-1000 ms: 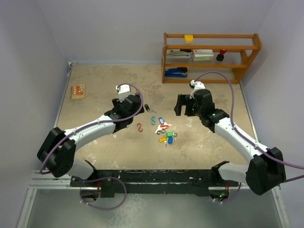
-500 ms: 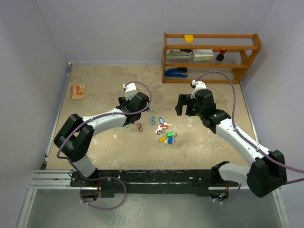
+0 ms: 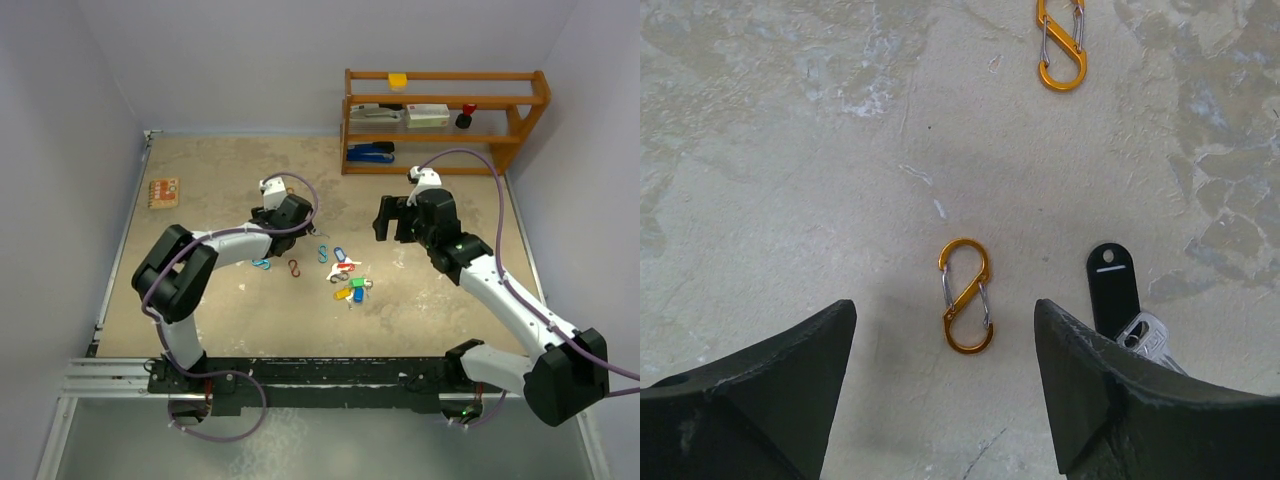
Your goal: Put the keys on the keyring
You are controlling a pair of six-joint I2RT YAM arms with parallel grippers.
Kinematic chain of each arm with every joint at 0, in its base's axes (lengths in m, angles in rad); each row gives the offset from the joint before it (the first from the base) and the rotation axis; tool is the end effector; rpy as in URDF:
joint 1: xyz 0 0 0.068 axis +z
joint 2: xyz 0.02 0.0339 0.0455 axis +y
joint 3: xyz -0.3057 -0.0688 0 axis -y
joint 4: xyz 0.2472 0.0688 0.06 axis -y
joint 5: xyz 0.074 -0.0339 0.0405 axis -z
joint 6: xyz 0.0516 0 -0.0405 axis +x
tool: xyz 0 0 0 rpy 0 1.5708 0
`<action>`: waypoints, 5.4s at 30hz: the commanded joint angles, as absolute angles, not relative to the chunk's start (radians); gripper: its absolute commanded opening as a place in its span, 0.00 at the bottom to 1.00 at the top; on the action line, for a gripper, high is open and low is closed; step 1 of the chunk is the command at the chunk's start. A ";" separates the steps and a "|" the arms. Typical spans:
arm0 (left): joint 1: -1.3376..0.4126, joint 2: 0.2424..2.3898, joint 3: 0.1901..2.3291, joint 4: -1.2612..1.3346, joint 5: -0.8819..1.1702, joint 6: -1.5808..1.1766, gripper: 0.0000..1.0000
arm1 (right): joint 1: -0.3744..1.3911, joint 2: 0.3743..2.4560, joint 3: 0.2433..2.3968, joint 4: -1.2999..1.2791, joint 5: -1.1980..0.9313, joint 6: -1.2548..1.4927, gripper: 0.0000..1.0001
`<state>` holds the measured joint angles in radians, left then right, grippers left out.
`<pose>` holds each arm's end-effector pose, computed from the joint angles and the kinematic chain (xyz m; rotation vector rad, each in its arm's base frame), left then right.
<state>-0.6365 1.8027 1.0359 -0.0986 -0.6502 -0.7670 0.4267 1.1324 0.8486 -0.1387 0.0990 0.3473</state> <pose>0.3278 -0.2034 0.1951 -0.4168 2.1827 0.0437 0.2376 0.1024 0.3273 -0.0154 2.0133 0.3989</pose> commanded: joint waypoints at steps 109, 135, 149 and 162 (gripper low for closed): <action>-0.695 1.749 1.072 0.009 -0.569 -0.620 0.00 | 0.608 1.412 1.081 -0.188 0.315 0.442 1.00; -0.765 1.943 1.210 -0.017 -0.720 -0.682 0.00 | 0.557 1.230 1.009 -0.188 0.370 0.421 1.00; -0.767 1.963 1.214 -0.023 -0.732 -0.680 0.00 | 0.548 1.230 1.002 -0.185 0.360 0.422 1.00; -0.769 1.965 1.216 -0.021 -0.729 -0.680 0.00 | 0.540 1.232 1.000 -0.183 0.353 0.420 1.00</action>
